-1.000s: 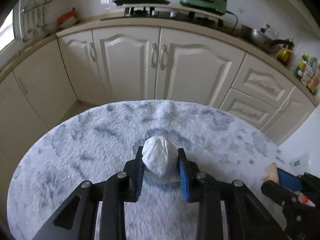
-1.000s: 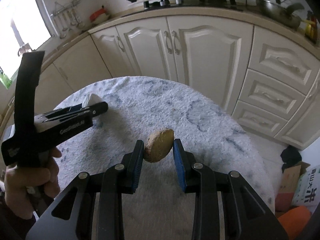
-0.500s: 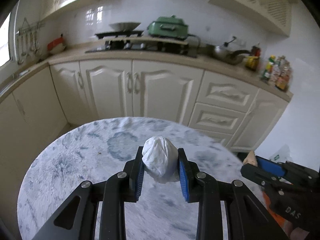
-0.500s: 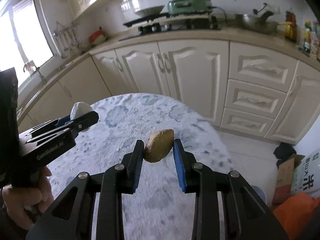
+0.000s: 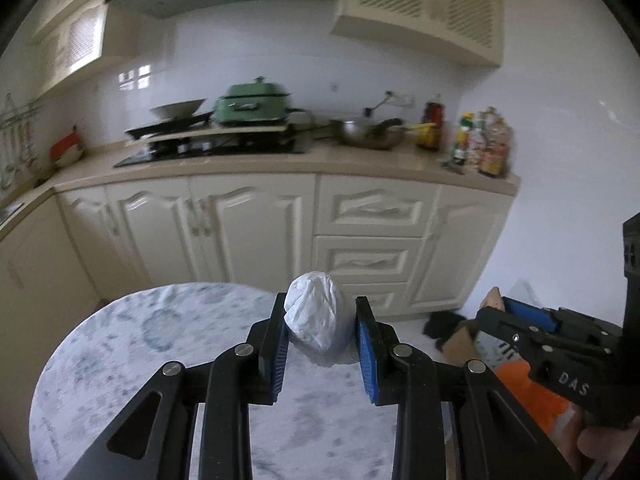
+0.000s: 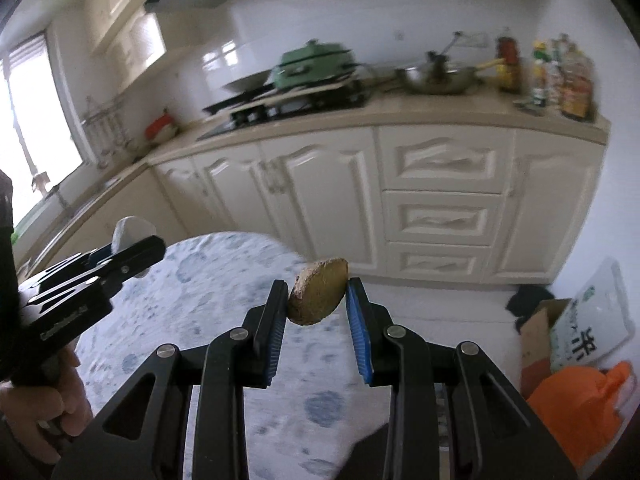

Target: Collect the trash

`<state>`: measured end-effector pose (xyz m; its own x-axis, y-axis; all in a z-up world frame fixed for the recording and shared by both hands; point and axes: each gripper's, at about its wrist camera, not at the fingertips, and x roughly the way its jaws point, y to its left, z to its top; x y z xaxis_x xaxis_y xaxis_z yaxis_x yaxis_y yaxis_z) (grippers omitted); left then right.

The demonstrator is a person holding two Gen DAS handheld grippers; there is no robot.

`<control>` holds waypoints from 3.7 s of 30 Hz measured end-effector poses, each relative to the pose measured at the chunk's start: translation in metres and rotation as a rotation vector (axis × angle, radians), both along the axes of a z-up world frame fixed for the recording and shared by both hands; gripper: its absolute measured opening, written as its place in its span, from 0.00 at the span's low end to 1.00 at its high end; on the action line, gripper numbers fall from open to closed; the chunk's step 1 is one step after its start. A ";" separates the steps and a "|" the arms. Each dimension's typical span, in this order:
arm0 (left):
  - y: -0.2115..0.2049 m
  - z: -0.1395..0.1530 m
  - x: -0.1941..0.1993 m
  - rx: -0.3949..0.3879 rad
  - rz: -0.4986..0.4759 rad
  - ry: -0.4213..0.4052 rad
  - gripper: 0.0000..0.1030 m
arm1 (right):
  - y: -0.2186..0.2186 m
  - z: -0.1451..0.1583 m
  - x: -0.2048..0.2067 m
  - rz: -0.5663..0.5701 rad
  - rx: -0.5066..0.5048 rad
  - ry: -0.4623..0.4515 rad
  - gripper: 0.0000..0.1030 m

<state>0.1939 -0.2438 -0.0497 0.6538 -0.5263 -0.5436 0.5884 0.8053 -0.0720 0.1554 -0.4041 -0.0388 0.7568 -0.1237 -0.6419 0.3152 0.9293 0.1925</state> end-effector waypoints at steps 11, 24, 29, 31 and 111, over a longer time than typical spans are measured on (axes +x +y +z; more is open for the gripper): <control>-0.083 -0.009 -0.024 -0.001 -0.243 0.048 0.26 | -0.094 0.003 -0.069 -0.236 -0.002 0.005 0.29; -0.190 -0.049 -0.020 0.137 -0.432 0.180 0.26 | -0.157 -0.056 -0.098 -0.354 0.091 0.111 0.29; -0.234 -0.061 -0.004 0.171 -0.460 0.245 0.26 | -0.174 -0.075 -0.099 -0.376 0.129 0.140 0.29; -0.256 -0.069 0.007 0.181 -0.472 0.282 0.26 | -0.180 -0.082 -0.098 -0.383 0.140 0.149 0.29; 0.251 0.051 -0.412 -0.013 0.566 -0.258 0.99 | 0.237 0.044 -0.148 0.208 -0.176 -0.195 1.00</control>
<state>-0.2186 0.0070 0.0008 0.9429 -0.0651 -0.3265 0.0703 0.9975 0.0040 0.0073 -0.1669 0.0056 0.8837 -0.0493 -0.4654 0.0879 0.9942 0.0615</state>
